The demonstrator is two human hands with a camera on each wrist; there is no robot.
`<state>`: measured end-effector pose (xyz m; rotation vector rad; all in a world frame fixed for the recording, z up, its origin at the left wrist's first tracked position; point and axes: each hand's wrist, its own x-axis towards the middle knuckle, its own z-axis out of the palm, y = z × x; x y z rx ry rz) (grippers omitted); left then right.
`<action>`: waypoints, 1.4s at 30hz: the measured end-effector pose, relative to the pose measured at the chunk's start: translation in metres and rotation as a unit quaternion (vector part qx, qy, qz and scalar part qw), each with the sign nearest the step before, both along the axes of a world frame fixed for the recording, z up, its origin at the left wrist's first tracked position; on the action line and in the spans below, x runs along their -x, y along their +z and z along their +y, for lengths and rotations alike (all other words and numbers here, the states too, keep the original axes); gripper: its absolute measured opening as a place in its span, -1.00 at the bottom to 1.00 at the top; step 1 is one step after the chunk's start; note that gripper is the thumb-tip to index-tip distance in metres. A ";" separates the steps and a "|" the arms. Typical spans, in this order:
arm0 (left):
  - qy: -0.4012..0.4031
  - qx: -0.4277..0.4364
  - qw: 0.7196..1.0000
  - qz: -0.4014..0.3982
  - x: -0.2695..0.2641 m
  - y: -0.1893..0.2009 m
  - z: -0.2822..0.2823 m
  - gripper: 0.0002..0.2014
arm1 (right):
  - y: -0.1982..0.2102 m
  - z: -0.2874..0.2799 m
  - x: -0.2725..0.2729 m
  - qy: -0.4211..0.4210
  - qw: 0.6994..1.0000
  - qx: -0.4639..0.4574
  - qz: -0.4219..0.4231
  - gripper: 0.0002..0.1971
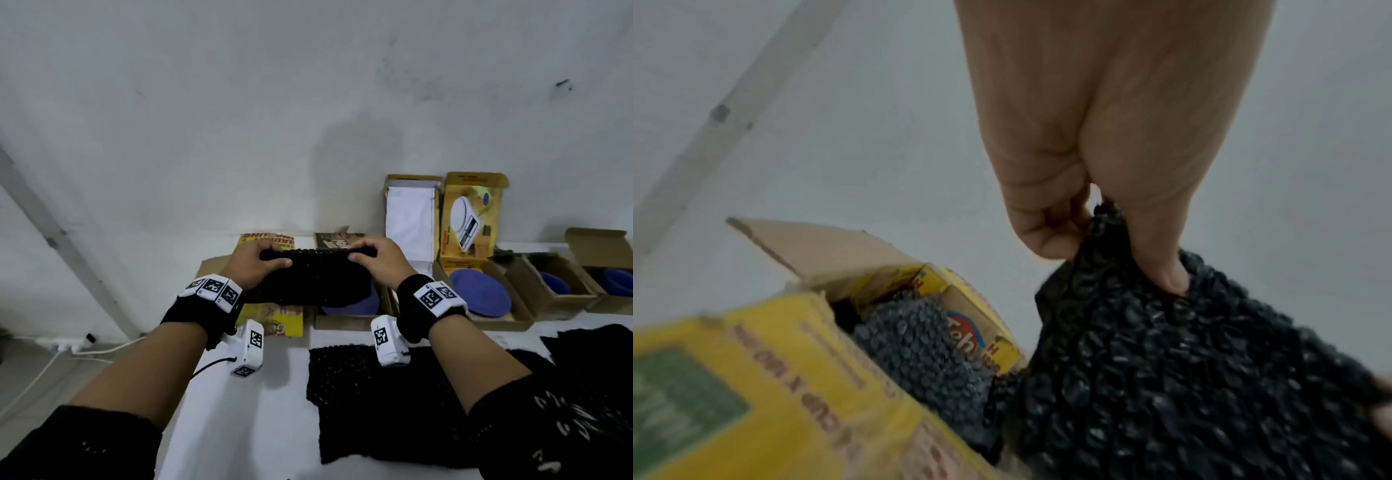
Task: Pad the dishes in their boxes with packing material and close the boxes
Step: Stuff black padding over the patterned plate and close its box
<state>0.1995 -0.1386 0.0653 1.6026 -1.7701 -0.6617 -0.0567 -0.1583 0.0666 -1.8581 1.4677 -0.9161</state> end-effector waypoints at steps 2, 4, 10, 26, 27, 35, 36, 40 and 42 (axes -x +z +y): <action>-0.020 0.018 0.995 -0.092 -0.015 0.000 -0.006 -0.71 | 0.002 -0.010 -0.013 0.014 0.999 0.029 0.036 -0.84; -0.046 0.021 0.988 -0.145 -0.024 0.002 -0.009 -0.56 | 0.006 -0.018 -0.029 0.048 0.996 0.037 0.071 -0.87; -0.100 0.004 0.994 -0.051 -0.020 0.005 -0.026 -0.78 | 0.019 -0.038 -0.080 0.003 0.988 0.116 0.102 -0.79; -0.038 -0.046 0.978 0.202 -0.063 -0.015 -0.048 -0.85 | -0.014 -0.046 -0.132 0.127 0.985 -0.101 -0.053 -0.88; -0.043 -0.056 0.975 0.212 -0.066 -0.017 -0.050 -0.87 | -0.014 -0.048 -0.134 0.124 0.985 -0.106 -0.060 -0.85; 0.066 -0.085 0.975 0.197 -0.074 -0.041 -0.061 -0.46 | -0.040 -0.064 -0.152 -0.054 0.993 -0.040 -0.099 -0.59; 0.058 -0.072 0.983 0.156 -0.075 -0.044 -0.060 -0.43 | -0.042 -0.066 -0.152 -0.049 0.995 -0.031 -0.080 -0.64; 0.004 -0.023 1.000 -0.010 -0.078 -0.059 -0.055 -0.43 | -0.056 -0.078 -0.159 -0.022 0.998 -0.033 0.048 -0.86; -0.037 -0.031 0.994 -0.101 -0.079 -0.065 -0.053 -0.47 | -0.065 -0.082 -0.162 -0.005 0.993 -0.049 0.109 -0.91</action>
